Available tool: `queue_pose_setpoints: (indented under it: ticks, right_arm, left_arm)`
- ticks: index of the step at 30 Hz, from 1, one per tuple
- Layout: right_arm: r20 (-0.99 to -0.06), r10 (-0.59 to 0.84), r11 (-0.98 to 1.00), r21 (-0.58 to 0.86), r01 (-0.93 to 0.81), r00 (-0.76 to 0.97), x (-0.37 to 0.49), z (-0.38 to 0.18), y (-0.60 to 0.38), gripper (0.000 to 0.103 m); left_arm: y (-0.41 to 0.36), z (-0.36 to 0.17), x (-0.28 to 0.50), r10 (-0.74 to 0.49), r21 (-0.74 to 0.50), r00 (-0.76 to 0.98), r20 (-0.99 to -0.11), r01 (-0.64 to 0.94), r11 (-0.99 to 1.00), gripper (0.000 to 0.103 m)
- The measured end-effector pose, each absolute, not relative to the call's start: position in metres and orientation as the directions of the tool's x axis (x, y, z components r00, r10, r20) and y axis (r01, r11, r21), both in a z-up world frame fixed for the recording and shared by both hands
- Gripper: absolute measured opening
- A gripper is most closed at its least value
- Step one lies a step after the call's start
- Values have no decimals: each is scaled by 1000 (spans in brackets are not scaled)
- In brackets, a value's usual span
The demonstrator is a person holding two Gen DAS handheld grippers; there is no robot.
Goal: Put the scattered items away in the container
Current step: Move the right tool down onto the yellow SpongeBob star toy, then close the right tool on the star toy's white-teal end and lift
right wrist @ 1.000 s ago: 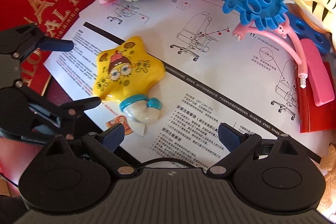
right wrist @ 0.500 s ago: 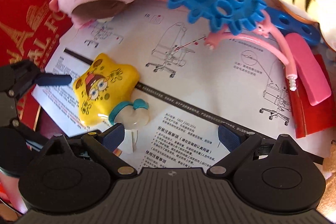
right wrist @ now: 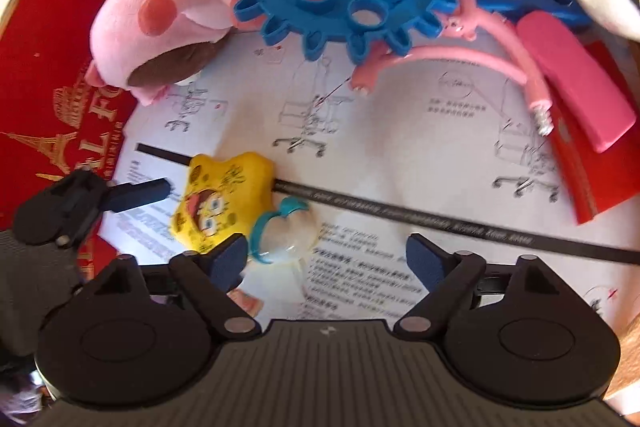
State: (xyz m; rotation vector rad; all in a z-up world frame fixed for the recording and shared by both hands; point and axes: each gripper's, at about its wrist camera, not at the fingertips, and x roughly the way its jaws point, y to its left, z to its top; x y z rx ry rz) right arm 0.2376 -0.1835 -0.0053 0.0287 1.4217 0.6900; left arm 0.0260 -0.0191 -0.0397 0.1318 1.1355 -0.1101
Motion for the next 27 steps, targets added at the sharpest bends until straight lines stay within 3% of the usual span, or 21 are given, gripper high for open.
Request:
queue_pose_setpoints:
  ticks: [2,11,13,14,17,20,27]
  right_arm:
    - [-878,476,793,451,-409,-46,235,-7,-181,79]
    - [-869,492,806,478,-349,-53,238,-9,-179,75]
    - [-870,492,815,475,-333,-35,241,-7,-183,72]
    - [-869,494,818,476,-324,-30,242,-7,-186,68]
    - [-858,513,819,501,-281,-34,245,-8,-196,62]
    - [-845,533,813,526,-249,-43,245,-10,-202,62]
    - [-824,565,802,561,-206,-46,245,-8,-208,68]
  left_arm:
    - [-20,-42,27,-43,22,405,-913,154,988,79]
    - [-43,-43,23,-97,-24,413,-906,179,984,80]
    - [-44,-43,23,-101,-34,417,-903,165,986,78]
    - [-43,-43,23,-99,-35,418,-903,158,987,72]
    - [-40,-42,24,-99,-44,409,-907,142,989,72]
    - [-40,-41,26,-92,-50,392,-915,118,992,71]
    - [-28,-32,32,-220,-220,360,-906,43,975,71]
